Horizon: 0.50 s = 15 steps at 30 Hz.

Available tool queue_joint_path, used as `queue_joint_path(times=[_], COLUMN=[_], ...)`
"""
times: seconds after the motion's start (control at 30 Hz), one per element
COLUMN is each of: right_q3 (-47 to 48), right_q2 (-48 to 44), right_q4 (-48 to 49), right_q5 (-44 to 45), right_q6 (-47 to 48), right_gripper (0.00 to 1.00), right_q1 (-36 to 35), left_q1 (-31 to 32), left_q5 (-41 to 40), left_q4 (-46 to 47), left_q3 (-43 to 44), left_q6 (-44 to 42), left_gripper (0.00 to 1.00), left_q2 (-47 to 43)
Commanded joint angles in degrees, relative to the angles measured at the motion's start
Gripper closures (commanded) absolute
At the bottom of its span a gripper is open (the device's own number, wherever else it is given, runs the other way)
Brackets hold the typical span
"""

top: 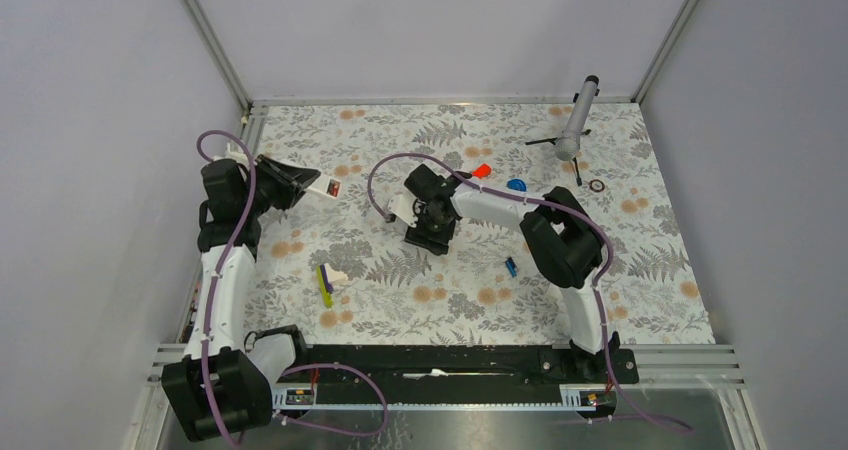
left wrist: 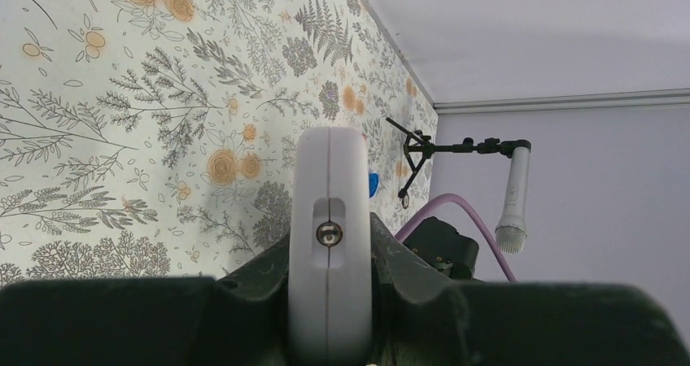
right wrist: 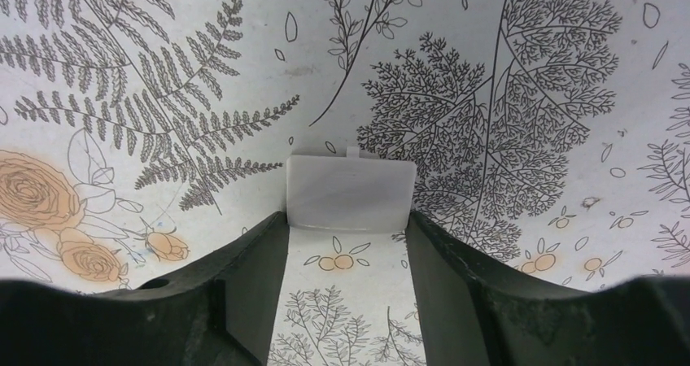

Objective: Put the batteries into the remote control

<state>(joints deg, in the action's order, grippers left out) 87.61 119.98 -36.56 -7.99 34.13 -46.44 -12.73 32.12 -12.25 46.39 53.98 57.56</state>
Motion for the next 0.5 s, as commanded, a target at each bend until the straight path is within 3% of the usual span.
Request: queue_joint_path(times=[0.0,0.07,0.23,0.47], right_q3=[-2.85,-2.21,1.18,1.33], right_q2=[-3.06,-2.26,1.54,2.08], right_q4=[3.1,3.74,2.57,0.78], right_q5=[0.28,2.25,3.73,3.58], right_q6=[-3.26,-4.1,-4.45,-3.51], right_gripper=[0.35,0.27,0.22,0.36], right_q1=[0.29,0.34,0.29,0.27], left_q1=[-0.36,-0.36,-0.35,-0.34], left_q5=[1.92,1.93,1.91,1.8], left_q4=[4.05,4.13,3.31,3.03], left_q3=[-1.47,-2.2,-2.22,-1.83], left_q6=[-0.44,-0.54,-1.44,-1.87], left_gripper=[1.0,1.0,1.0,1.0], left_q2=[-1.25,-1.75,-2.53,-2.57])
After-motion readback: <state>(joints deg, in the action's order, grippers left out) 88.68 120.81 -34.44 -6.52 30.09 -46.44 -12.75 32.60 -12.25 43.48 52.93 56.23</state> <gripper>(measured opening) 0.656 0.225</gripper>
